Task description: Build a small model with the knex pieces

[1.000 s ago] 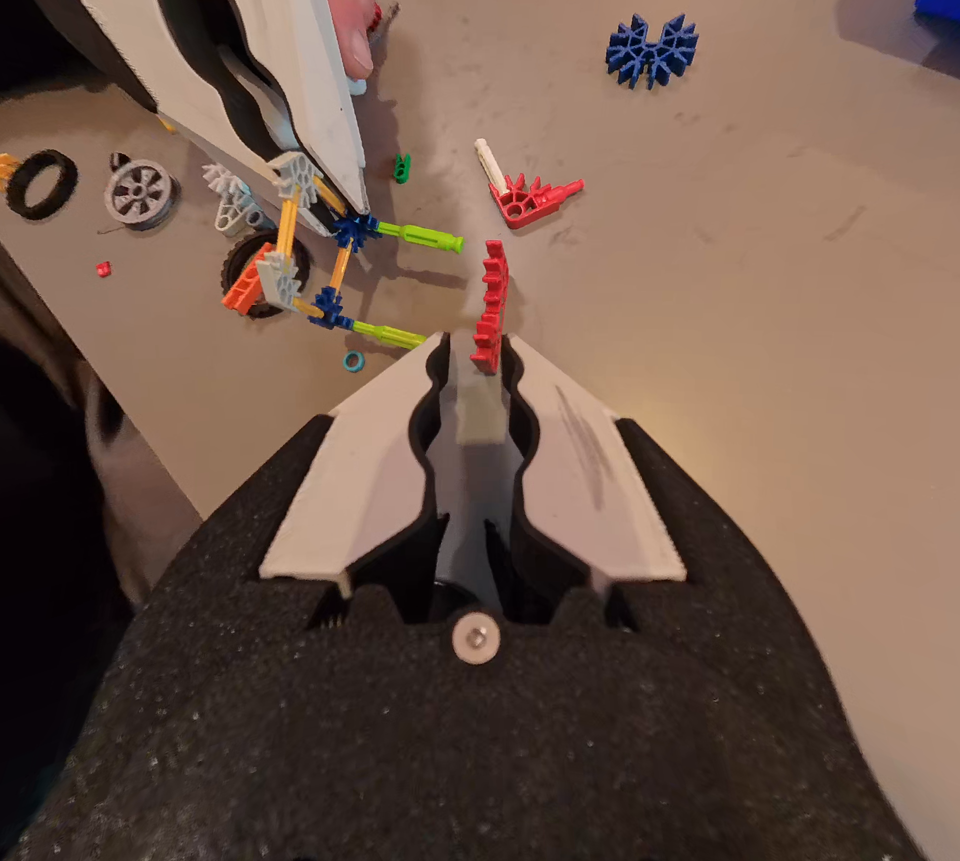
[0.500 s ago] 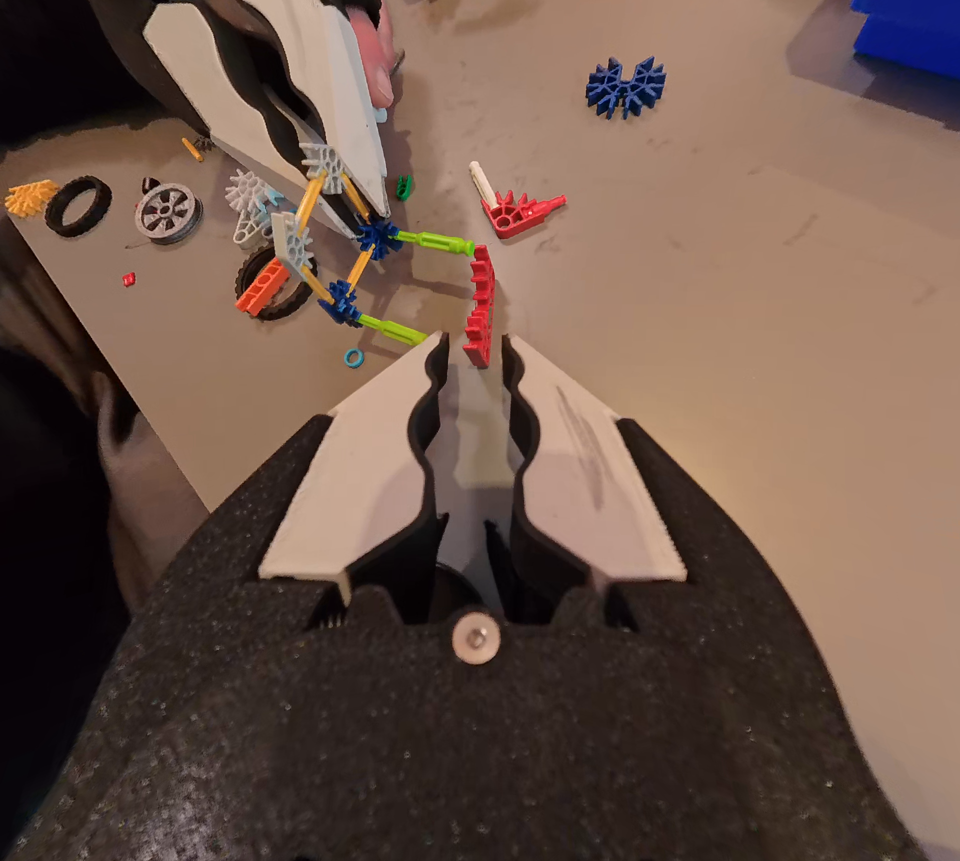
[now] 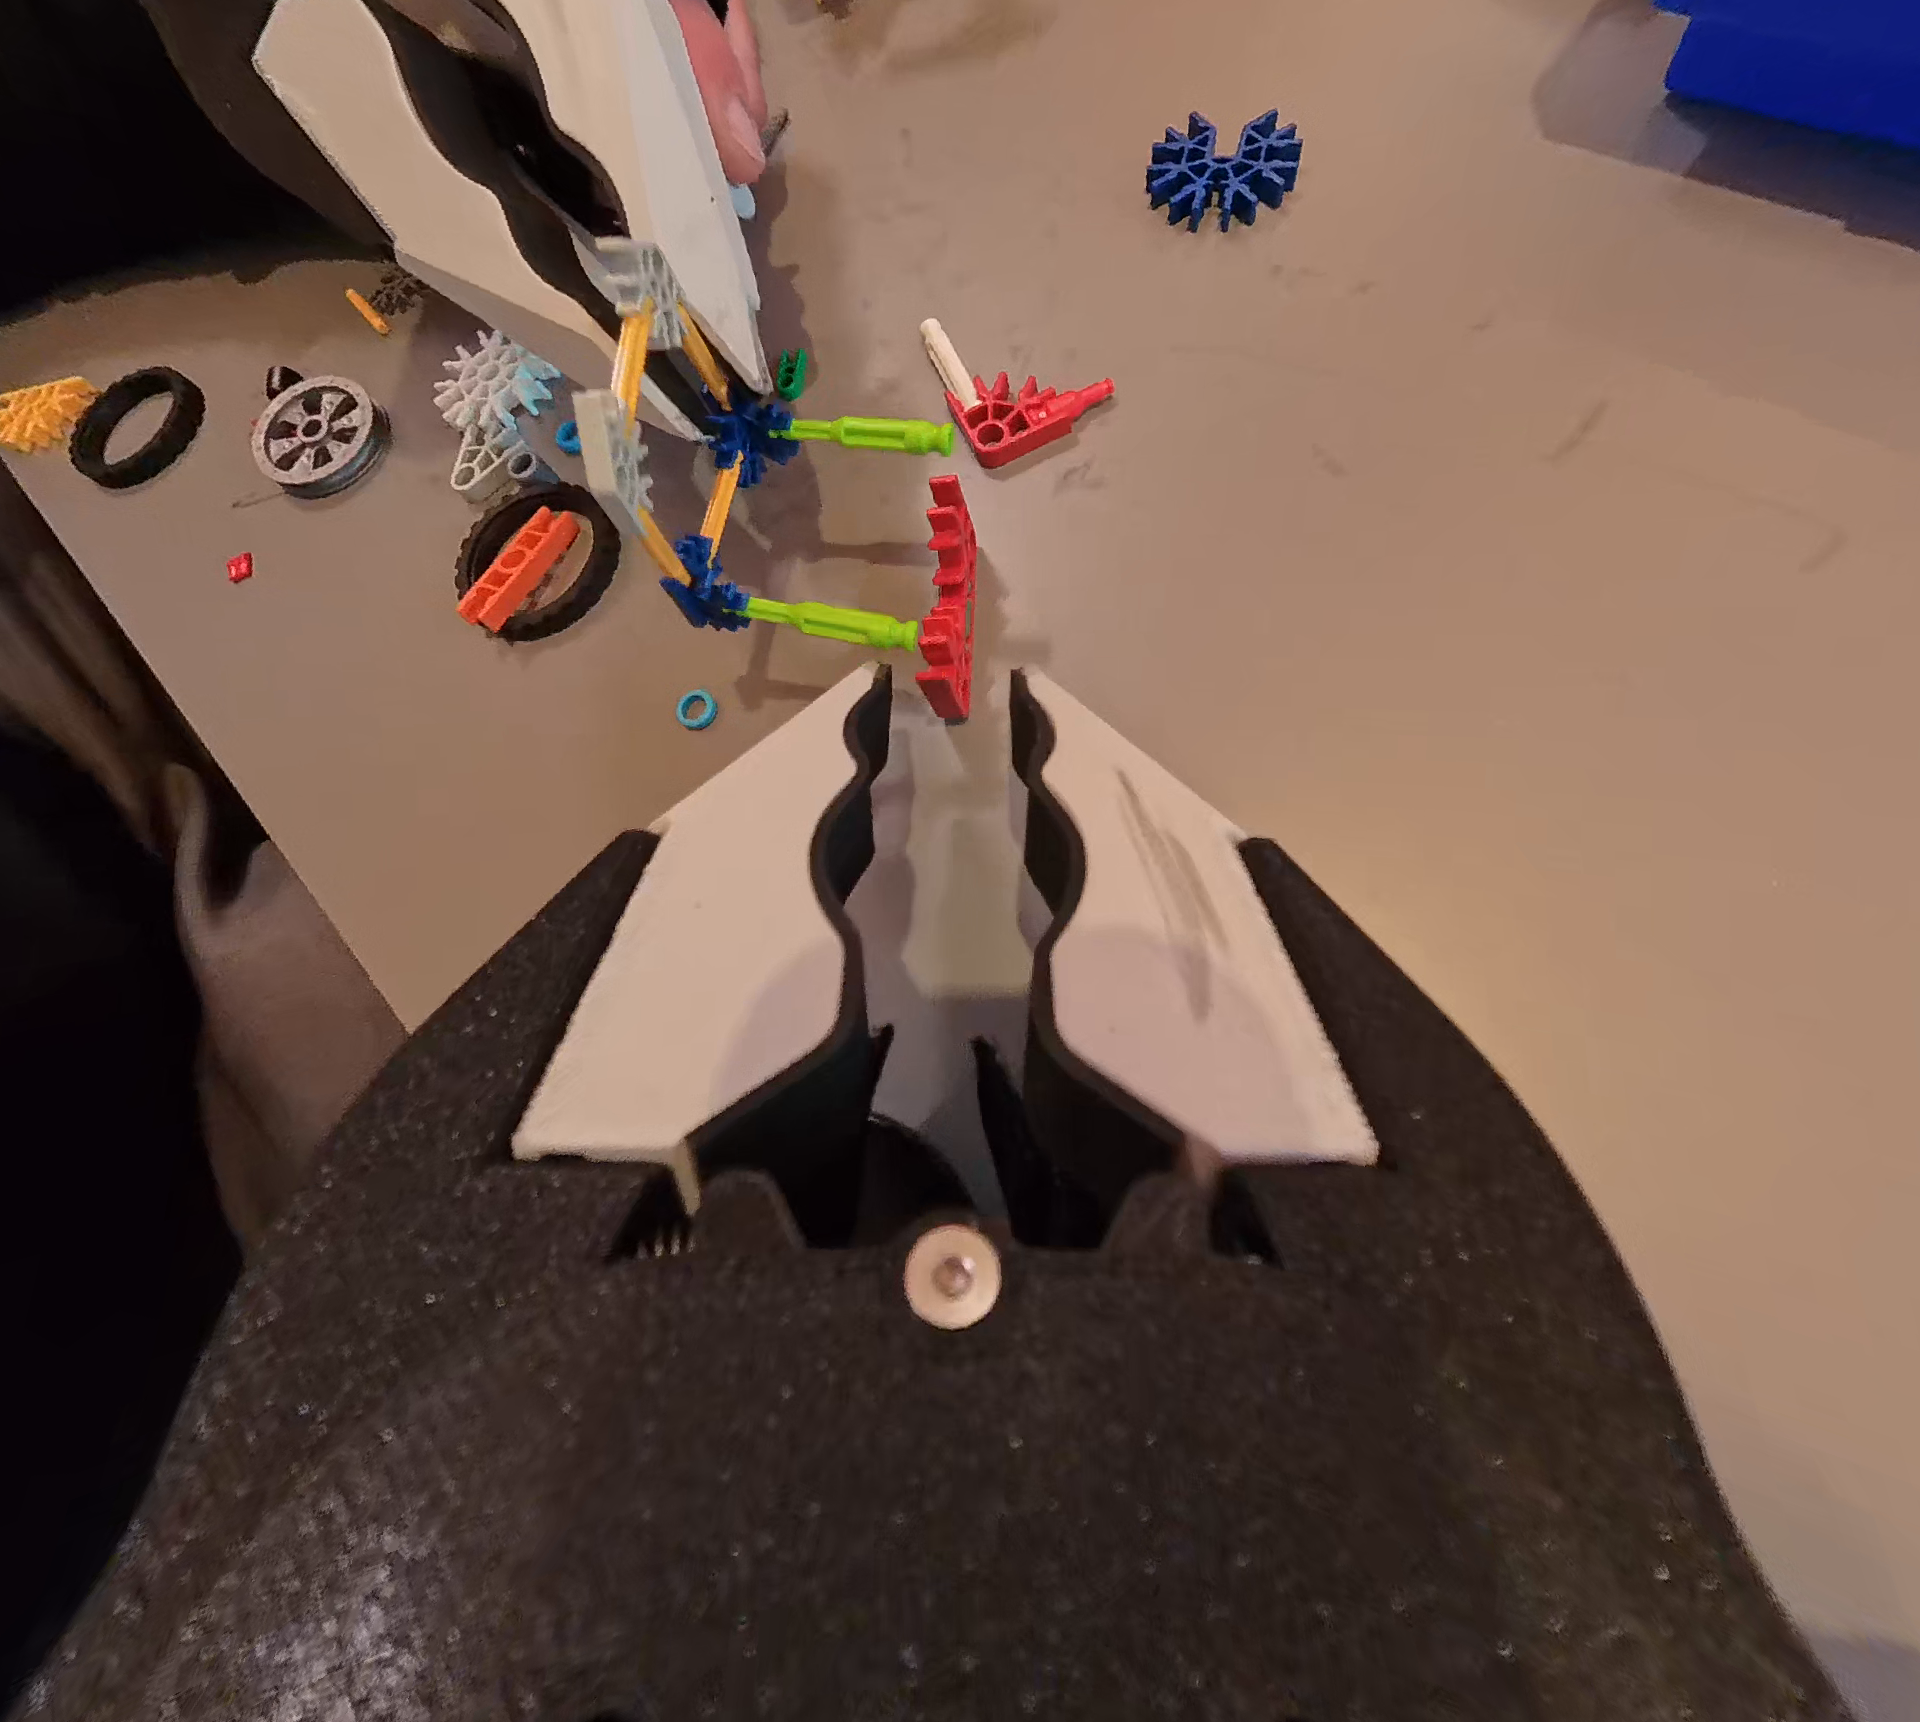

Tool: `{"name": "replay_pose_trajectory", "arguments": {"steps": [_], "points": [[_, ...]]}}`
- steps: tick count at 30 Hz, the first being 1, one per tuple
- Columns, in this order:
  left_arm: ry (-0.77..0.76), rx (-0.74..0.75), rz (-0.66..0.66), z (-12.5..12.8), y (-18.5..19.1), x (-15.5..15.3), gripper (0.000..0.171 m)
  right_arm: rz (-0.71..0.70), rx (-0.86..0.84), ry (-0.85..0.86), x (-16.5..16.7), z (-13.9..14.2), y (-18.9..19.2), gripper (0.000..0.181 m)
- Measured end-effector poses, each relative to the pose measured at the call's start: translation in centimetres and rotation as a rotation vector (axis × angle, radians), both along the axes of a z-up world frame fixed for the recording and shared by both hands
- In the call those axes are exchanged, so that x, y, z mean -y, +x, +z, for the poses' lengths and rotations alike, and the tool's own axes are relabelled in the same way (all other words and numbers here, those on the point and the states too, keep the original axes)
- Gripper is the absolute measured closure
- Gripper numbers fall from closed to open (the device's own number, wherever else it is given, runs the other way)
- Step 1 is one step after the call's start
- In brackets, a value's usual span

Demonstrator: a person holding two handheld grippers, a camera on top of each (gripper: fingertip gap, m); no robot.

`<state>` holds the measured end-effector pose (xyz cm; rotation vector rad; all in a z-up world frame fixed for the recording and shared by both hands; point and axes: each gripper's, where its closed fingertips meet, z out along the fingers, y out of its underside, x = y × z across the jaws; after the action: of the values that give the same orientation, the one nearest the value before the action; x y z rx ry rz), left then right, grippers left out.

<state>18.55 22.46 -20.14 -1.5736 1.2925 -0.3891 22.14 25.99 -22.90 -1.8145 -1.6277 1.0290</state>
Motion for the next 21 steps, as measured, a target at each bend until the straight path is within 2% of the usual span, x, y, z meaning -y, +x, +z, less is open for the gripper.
{"name": "replay_pose_trajectory", "arguments": {"steps": [12, 21], "points": [[0.019, -0.038, 0.006, -0.54, 0.27, -0.15, 0.165, 0.015, 0.002, -0.002, 0.02, -0.09, -0.33, 0.161], [0.019, -0.065, 0.005, -0.98, 0.34, -0.17, 0.165, -0.023, 0.005, -0.032, -0.65, -0.26, -0.42, 0.164]]}}
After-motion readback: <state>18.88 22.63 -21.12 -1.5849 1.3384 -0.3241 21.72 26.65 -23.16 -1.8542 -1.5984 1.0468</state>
